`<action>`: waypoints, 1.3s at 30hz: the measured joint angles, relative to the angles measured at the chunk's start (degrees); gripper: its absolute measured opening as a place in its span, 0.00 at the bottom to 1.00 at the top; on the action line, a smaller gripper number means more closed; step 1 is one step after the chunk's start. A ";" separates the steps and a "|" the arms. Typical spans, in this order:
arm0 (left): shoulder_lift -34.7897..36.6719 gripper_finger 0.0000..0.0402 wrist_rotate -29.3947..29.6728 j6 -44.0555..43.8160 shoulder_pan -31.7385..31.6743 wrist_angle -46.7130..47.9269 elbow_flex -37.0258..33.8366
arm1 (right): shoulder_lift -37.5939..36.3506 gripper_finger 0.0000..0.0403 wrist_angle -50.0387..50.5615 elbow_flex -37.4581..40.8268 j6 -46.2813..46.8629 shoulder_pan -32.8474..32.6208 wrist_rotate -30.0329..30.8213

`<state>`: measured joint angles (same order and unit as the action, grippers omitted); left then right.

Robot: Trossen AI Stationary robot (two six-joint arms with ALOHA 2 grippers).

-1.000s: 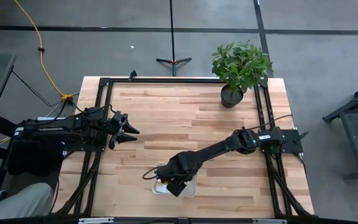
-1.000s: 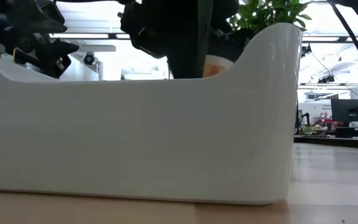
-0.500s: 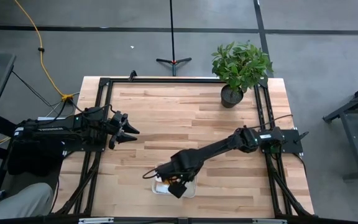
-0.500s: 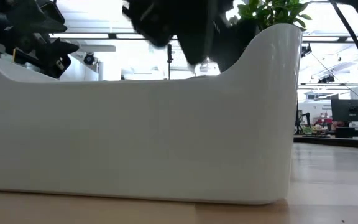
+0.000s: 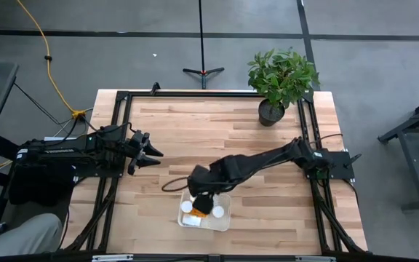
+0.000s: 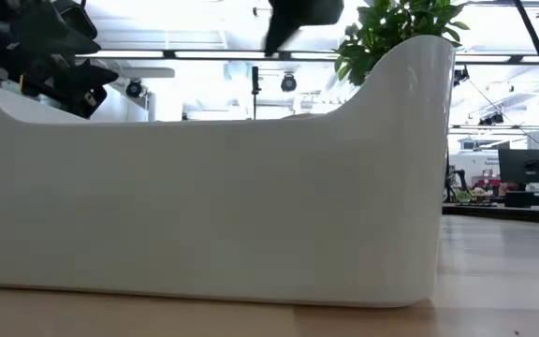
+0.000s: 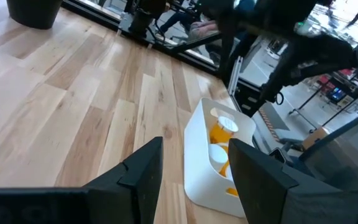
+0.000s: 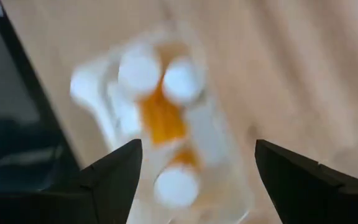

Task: Pick and place pill bottles into a basket
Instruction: Return to Home Position

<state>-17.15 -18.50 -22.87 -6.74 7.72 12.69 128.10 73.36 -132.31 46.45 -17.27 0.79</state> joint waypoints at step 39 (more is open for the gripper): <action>0.18 0.54 13.83 0.51 0.00 -10.81 0.00 | -22.57 0.75 -5.09 0.09 -43.78 14.54 9.95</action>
<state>-16.96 -4.67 -22.37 -6.74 -3.09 12.69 105.53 68.26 -132.22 2.66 -2.74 10.74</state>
